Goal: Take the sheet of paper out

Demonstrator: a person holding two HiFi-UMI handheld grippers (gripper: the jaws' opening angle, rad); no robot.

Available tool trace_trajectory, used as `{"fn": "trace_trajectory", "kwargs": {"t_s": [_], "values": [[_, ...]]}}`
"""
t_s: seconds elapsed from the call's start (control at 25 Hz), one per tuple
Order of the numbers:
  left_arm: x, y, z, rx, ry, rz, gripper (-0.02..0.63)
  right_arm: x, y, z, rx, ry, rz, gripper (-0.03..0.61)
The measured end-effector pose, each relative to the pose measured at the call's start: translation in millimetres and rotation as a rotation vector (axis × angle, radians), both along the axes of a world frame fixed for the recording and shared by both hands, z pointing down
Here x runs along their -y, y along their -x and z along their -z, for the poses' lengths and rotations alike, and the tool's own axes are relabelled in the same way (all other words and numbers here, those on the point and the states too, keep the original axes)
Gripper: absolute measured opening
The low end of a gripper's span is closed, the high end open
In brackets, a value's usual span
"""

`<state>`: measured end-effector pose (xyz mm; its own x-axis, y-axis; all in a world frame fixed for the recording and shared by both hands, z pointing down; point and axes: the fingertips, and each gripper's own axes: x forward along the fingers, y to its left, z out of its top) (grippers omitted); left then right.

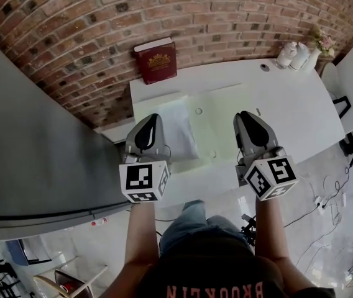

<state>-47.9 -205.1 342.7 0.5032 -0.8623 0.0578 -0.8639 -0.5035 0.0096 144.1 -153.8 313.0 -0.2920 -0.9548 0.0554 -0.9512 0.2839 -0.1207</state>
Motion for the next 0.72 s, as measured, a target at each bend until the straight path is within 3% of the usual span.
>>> {"fn": "trace_trajectory", "kwargs": {"t_s": [0.12, 0.24, 0.72], "values": [[8.1, 12.9, -3.5, 0.004, 0.017, 0.026, 0.000, 17.7, 16.0, -4.5, 0.027, 0.020, 0.065, 0.044], [14.3, 24.5, -7.6, -0.003, 0.035, 0.049, 0.000, 30.5, 29.2, -10.3, 0.000, 0.033, 0.097, -0.009], [22.1, 67.6, -26.4, -0.037, 0.107, 0.158, 0.000, 70.1, 51.1, -25.4, 0.032, 0.060, 0.170, 0.000]]}}
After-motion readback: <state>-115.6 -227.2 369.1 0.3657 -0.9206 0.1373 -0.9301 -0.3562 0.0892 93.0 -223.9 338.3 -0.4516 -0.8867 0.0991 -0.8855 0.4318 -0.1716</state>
